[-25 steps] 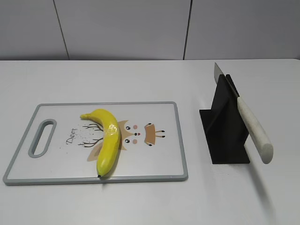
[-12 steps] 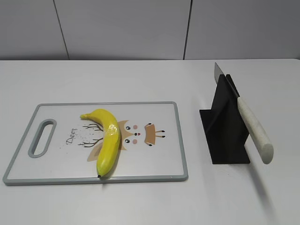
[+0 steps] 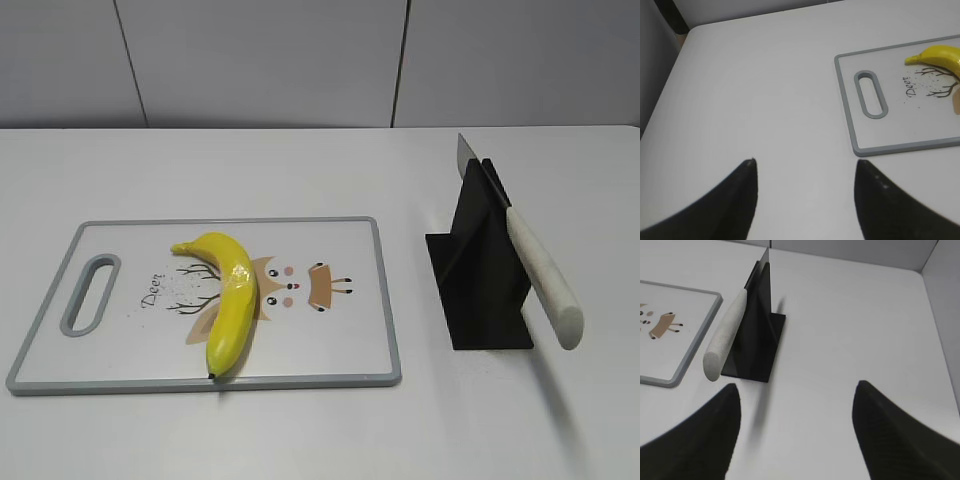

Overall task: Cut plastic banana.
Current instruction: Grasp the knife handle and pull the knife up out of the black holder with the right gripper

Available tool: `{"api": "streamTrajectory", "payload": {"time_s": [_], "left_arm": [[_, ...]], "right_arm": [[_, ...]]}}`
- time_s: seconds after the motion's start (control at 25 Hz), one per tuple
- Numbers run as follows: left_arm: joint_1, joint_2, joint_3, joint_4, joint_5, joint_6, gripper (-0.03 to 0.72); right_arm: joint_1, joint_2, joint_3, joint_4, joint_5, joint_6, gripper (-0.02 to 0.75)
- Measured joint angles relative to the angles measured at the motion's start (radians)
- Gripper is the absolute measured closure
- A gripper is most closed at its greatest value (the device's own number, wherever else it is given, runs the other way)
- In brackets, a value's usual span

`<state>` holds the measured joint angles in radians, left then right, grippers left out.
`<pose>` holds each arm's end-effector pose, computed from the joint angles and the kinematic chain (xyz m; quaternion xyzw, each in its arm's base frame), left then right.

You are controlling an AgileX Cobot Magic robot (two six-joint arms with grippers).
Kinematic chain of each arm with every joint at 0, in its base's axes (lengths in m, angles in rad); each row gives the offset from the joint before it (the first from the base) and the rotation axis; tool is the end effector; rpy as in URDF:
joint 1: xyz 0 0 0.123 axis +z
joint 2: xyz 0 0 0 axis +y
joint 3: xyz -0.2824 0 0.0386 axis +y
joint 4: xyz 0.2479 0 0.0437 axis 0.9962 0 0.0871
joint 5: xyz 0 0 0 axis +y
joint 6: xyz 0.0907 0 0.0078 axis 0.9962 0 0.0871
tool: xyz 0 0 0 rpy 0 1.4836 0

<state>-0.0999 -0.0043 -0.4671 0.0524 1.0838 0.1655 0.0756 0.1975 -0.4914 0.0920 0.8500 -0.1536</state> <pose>-0.0025 0.0045 0.2662 0.1137 0.8586 0.0425 0.4980 0.0357 0.0090 0.2889 -0.0896 0.8464 0.0249 0.5243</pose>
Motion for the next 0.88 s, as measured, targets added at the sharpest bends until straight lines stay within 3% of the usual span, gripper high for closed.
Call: {"api": "streamTrajectory", "payload": {"time_s": [0.24,0.64,0.88], "left_arm": [[0.000,0.000,0.000,0.000,0.000,0.000,0.123],[0.000,0.000,0.000,0.000,0.000,0.000,0.123],[0.000,0.000,0.000,0.000,0.000,0.000,0.123]], "right_arm": [[0.000,0.244,-0.086,0.013,0.011,0.052,0.212],[0.000,0.731,-0.320,0.036,0.198,0.070,0.216],[0.038,0.982,-0.476,0.128,0.282,0.073,0.216]]}}
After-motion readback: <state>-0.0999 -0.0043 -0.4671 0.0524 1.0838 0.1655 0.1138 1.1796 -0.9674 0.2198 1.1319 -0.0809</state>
